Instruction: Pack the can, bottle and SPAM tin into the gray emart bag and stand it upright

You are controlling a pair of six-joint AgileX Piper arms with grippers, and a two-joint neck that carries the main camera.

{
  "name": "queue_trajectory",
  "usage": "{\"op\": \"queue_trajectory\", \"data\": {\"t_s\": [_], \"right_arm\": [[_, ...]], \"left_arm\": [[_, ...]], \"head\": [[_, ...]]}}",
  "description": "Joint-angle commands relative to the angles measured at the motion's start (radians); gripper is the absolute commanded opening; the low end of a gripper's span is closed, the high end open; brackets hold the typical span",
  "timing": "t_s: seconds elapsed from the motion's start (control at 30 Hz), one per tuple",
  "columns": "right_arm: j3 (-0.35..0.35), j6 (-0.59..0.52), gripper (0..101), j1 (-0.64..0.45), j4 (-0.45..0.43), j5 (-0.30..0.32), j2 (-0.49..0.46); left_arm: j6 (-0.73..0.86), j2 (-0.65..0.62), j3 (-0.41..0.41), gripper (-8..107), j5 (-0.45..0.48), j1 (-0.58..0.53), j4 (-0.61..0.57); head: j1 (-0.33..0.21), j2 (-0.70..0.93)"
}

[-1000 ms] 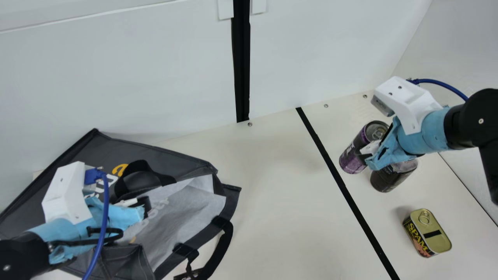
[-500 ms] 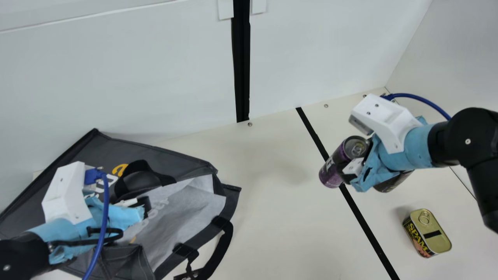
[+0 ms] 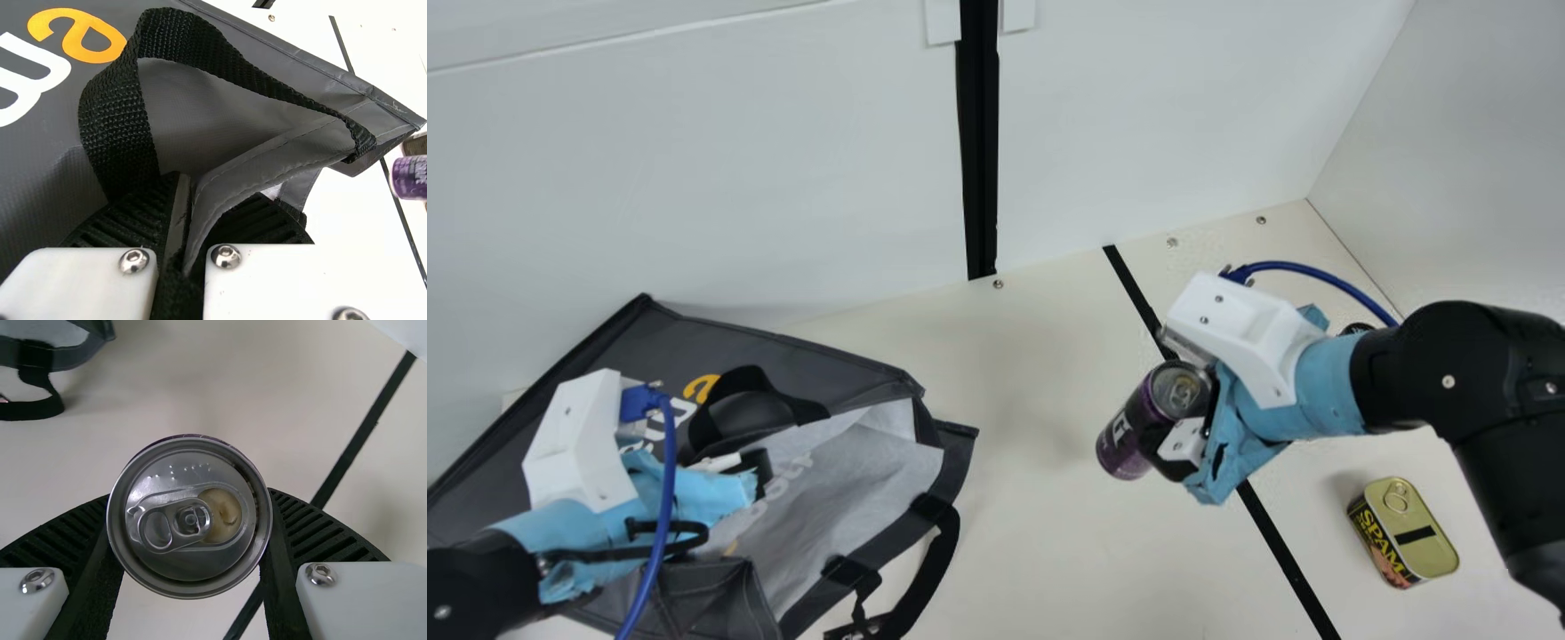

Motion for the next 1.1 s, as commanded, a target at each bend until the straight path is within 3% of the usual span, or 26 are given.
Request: {"op": "queue_trajectory", "data": {"t_s": [0.0,0.47,1.07], "right_arm": [[0.012,-0.003,0,0.016,0.005,0.0,-0.007],[0.077,-0.013,0,0.121,0.046,0.0,-0.058],[0.092,-0.105,0,0.167,0.28,0.0,-0.139]], "left_arm": [[0.0,0.0,0.0,-8,0.0,0.0,0.0],[0.0,0.0,0.0,-8,0.0,0.0,0.0],[0.0,0.0,0.0,-8,0.0,0.0,0.0]], "head": [[-0.023,-0.001],[-0.023,-0.001],[-0.023,-0.001]]}}
